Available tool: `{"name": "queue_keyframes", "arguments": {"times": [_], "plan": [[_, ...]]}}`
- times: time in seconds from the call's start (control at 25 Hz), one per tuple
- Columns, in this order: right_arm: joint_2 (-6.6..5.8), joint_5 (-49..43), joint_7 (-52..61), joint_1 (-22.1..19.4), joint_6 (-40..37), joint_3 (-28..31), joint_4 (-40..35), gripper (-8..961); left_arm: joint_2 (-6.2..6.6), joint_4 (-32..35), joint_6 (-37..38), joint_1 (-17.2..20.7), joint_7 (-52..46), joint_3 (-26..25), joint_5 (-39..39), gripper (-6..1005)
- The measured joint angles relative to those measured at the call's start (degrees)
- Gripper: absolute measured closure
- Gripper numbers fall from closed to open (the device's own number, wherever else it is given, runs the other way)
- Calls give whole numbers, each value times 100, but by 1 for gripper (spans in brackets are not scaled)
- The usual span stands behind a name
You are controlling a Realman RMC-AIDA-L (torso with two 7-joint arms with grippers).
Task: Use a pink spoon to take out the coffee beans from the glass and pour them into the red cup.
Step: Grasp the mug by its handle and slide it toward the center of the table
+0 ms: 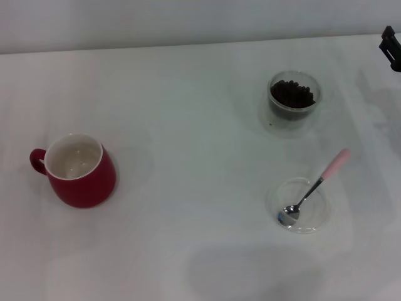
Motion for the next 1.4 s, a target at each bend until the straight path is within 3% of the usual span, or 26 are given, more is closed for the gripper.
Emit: {"name": "queue_keyframes", "arguments": {"times": [0.88, 1.08, 1.4], "plan": [[0, 30, 233, 90, -3, -57, -58, 113, 13, 39, 246, 204, 0, 113, 63, 137], [-15, 37, 210, 139, -3, -28, -104, 114, 41, -109, 427, 415, 0, 338, 395, 137], [-48, 44, 183, 333, 48, -9, -111, 115, 57, -1173, 968, 884, -9, 393, 2079, 137]]}}
